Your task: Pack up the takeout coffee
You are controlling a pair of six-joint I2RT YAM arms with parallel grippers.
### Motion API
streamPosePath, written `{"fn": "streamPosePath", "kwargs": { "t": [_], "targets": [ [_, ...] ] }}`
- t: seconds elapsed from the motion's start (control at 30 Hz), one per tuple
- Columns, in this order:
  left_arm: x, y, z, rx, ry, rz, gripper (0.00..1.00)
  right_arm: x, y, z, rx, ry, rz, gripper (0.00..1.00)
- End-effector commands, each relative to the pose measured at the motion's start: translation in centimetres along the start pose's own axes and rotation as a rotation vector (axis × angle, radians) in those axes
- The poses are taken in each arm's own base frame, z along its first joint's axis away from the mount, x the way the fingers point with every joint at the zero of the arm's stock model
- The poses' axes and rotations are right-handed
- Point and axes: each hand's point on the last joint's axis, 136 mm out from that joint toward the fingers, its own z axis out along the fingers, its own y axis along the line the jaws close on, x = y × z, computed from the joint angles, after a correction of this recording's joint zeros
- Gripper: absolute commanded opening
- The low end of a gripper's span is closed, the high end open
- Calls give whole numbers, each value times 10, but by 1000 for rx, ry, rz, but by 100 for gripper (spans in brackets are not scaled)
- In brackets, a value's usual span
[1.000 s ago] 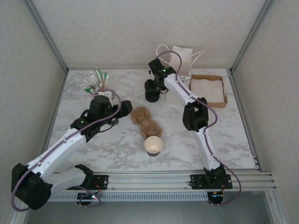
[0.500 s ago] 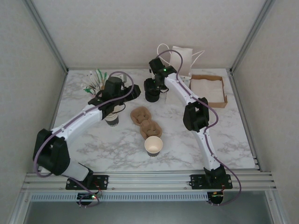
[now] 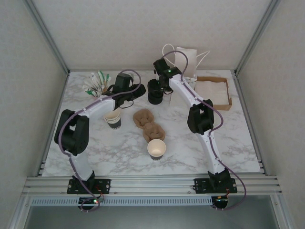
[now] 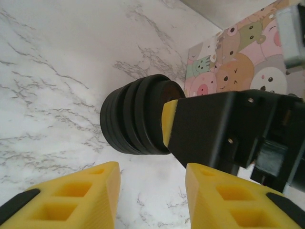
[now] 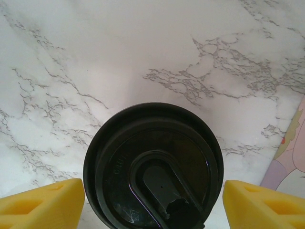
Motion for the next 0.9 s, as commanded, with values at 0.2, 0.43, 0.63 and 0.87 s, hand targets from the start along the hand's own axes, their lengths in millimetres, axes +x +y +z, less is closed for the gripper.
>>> {"fn": "streamPosePath", "kwargs": {
  "t": [0.2,0.43,0.63,0.87],
  "targets": [
    [-5,0,29,48,41,-46,35,-2,0,6,-40,2,21,76],
    [-1,13,49,41,76,-72,33,2,0,16,-56,23,24,74],
    [2,25,61,27,96,-86,30,7,-1,24,-55,39,22,74],
    [5,32,69,28,114,-95,29,8,1,26,-66,42,25,72]
  ]
}}
